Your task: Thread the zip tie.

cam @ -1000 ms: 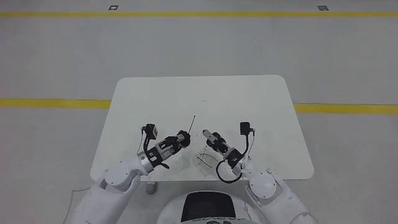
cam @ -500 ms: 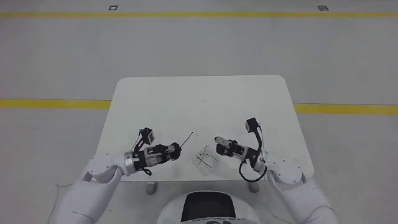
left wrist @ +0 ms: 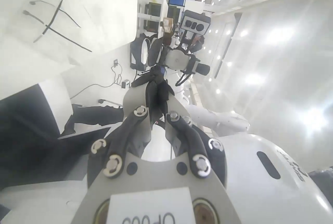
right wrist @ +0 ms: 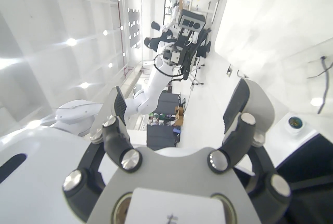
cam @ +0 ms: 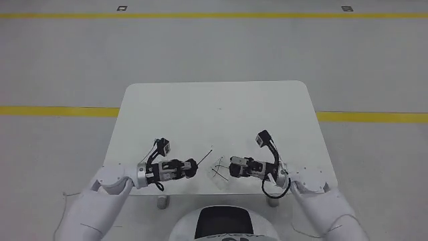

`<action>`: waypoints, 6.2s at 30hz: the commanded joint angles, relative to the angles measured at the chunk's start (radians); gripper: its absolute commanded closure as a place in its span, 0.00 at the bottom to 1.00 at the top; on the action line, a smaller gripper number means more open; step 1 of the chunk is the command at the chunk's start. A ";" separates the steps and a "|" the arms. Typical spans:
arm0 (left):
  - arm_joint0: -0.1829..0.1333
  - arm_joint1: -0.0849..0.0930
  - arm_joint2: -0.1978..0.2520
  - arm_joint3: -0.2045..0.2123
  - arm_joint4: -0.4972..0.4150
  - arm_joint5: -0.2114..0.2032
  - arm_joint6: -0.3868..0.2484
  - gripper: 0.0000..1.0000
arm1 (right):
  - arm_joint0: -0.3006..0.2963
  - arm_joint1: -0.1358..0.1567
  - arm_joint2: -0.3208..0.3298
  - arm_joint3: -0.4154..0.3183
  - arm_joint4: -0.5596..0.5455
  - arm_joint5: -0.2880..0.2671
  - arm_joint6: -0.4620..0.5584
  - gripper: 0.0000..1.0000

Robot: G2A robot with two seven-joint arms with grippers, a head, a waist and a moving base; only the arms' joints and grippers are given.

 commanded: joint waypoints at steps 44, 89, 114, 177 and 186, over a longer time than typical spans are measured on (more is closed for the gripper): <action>-0.151 -0.003 0.225 0.096 -0.082 0.000 -0.140 1.00 | 0.238 0.062 -0.214 0.293 0.269 -0.008 0.281 0.00; -0.214 0.024 0.333 0.143 -0.157 -0.031 -0.219 1.00 | 0.280 0.103 -0.295 0.300 0.271 -0.008 0.281 0.88; -0.235 0.037 0.372 0.156 -0.181 -0.043 -0.204 1.00 | 0.285 0.096 -0.300 0.309 0.261 -0.008 0.281 1.00; -0.217 -0.012 0.461 0.111 -0.254 -0.163 0.368 0.00 | 0.234 0.072 -0.201 0.298 0.327 -0.008 0.118 1.00; -0.213 -0.017 0.471 0.101 -0.235 -0.167 0.402 0.00 | 0.222 0.070 -0.205 0.268 0.318 0.003 0.075 1.00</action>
